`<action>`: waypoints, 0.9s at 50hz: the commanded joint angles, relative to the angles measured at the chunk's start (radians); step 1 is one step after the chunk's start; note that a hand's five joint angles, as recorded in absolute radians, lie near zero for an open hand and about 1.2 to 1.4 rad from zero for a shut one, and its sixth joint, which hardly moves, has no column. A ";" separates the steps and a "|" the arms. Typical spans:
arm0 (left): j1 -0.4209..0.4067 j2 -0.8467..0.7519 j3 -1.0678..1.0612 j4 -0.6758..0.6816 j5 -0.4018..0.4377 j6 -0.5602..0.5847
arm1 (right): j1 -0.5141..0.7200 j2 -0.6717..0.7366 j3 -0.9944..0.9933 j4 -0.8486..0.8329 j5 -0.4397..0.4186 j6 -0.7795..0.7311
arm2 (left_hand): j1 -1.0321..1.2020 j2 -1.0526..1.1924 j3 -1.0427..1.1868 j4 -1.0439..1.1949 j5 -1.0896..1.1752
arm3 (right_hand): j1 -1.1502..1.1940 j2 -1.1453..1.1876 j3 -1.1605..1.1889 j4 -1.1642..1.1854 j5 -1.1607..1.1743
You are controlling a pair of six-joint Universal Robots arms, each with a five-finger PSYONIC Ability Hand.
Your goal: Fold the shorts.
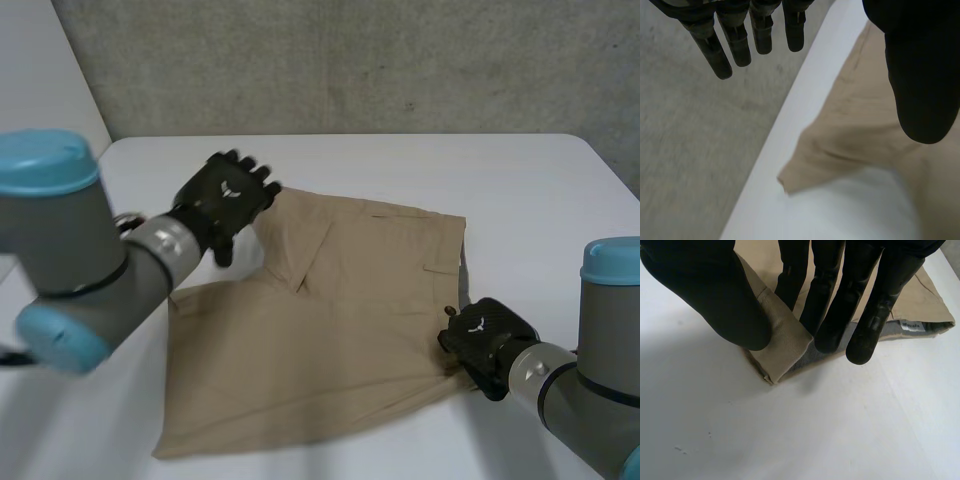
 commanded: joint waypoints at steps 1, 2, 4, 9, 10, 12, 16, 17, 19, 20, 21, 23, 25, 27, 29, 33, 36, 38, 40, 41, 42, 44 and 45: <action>0.012 -0.317 0.347 0.018 0.093 0.008 | 0.004 0.018 0.007 -0.019 0.001 0.001 | -0.002 0.019 0.006 0.017 0.005 | 0.418 0.215 0.207 0.203 0.246; 0.015 -0.346 0.384 0.016 0.101 0.009 | 0.004 0.020 0.007 -0.020 0.001 0.001 | -0.002 0.019 0.006 0.017 0.005 | 0.418 0.215 0.207 0.203 0.246; 0.020 -0.435 0.484 0.013 0.153 0.012 | 0.003 0.023 0.008 -0.025 0.001 0.001 | -0.002 0.019 0.006 0.017 0.005 | 0.418 0.215 0.207 0.203 0.246; 0.020 -0.575 0.645 -0.020 0.284 0.014 | 0.003 0.026 0.019 -0.040 0.001 0.001 | 0.004 0.025 0.012 0.022 0.011 | 0.418 0.215 0.207 0.203 0.246; 0.020 -0.593 0.670 -0.036 0.297 0.014 | 0.003 0.026 0.021 -0.042 0.001 0.001 | 0.004 0.025 0.012 0.022 0.011 | 0.418 0.215 0.207 0.203 0.246; 0.020 -0.648 0.752 -0.092 0.328 0.012 | 0.001 0.026 0.024 -0.048 0.001 0.001 | 0.004 0.025 0.012 0.022 0.011 | 0.418 0.215 0.207 0.203 0.246; 0.021 -0.743 0.892 -0.206 0.342 0.014 | -0.008 0.024 0.030 -0.052 0.001 0.001 | 0.022 0.043 0.029 0.040 0.028 | 0.418 0.215 0.207 0.203 0.246; 0.024 -0.759 0.915 -0.229 0.345 0.014 | -0.010 0.024 0.028 -0.053 0.001 0.001 | 0.025 0.046 0.032 0.043 0.031 | 0.418 0.215 0.207 0.203 0.246; 0.030 -0.794 0.976 -0.287 0.345 0.014 | -0.011 0.023 0.030 -0.053 0.001 0.001 | 0.089 0.110 0.096 0.107 0.095 | 0.418 0.215 0.207 0.203 0.246; 0.032 -0.800 0.987 -0.297 0.344 0.014 | -0.013 0.023 0.030 -0.053 0.001 0.001 | 0.115 0.137 0.123 0.134 0.122 | 0.418 0.215 0.207 0.203 0.246; 0.033 -0.806 1.000 -0.309 0.344 0.014 | -0.013 0.023 0.030 -0.053 0.001 0.001 | 0.153 0.175 0.161 0.172 0.160 | 0.418 0.215 0.207 0.203 0.246; 0.035 -0.812 1.009 -0.327 0.344 0.014 | -0.013 0.021 0.030 -0.053 0.001 0.001 | 0.270 0.292 0.278 0.289 0.277 | 0.418 0.215 0.207 0.203 0.246; 0.036 -0.812 1.009 -0.335 0.341 0.014 | -0.013 0.021 0.030 -0.053 0.001 0.001 | 0.367 0.389 0.375 0.386 0.374 | 0.418 0.215 0.207 0.203 0.246; 0.036 -0.812 1.007 -0.355 0.336 0.014 | -0.013 0.021 0.030 -0.054 0.001 0.001 | 0.569 0.591 0.577 0.588 0.576 | 0.418 0.215 0.207 0.203 0.246; 0.039 -0.812 1.012 -0.364 0.330 0.014 | -0.013 0.021 0.030 -0.056 0.001 0.001 | 0.740 0.761 0.748 0.758 0.747 | 0.418 0.215 0.207 0.203 0.246; 0.049 -0.808 1.015 -0.366 0.290 0.014 | -0.013 0.021 0.030 -0.065 0.001 0.001 | 1.163 1.185 1.171 1.182 1.170 | 0.418 0.215 0.207 0.203 0.246; 0.064 -0.799 1.013 -0.366 0.219 0.014 | -0.013 0.021 0.030 -0.065 0.001 0.001 | 1.163 1.185 1.171 1.182 1.170 | 0.418 0.215 0.207 0.203 0.246; 0.072 -0.788 1.010 -0.369 0.180 0.014 | -0.013 0.021 0.030 -0.066 0.001 0.001 | 1.163 1.185 1.171 1.182 1.170 | 0.418 0.215 0.207 0.203 0.246; 0.081 -0.760 0.989 -0.372 0.132 0.014 | -0.011 0.021 0.031 -0.066 0.003 0.001 | 1.163 1.185 1.171 1.182 1.170 | 0.418 0.215 0.207 0.203 0.246; 0.082 -0.751 0.974 -0.373 0.118 0.015 | -0.011 0.021 0.031 -0.066 0.003 0.001 | 1.163 1.185 1.171 1.182 1.170 | 0.418 0.215 0.207 0.203 0.246; 0.085 -0.742 0.954 -0.373 0.104 0.015 | -0.011 0.021 0.033 -0.066 0.003 0.001 | 1.163 1.185 1.171 1.182 1.170 | 0.418 0.215 0.207 0.203 0.246; 0.099 -0.705 0.886 -0.370 0.069 0.017 | -0.011 0.021 0.033 -0.066 0.003 0.003 | 1.163 1.185 1.171 1.182 1.170 | 0.418 0.215 0.207 0.203 0.246; 0.102 -0.690 0.860 -0.370 0.058 0.018 | -0.011 0.021 0.033 -0.066 0.003 0.001 | 1.163 1.185 1.171 1.182 1.170 | 0.418 0.215 0.207 0.203 0.246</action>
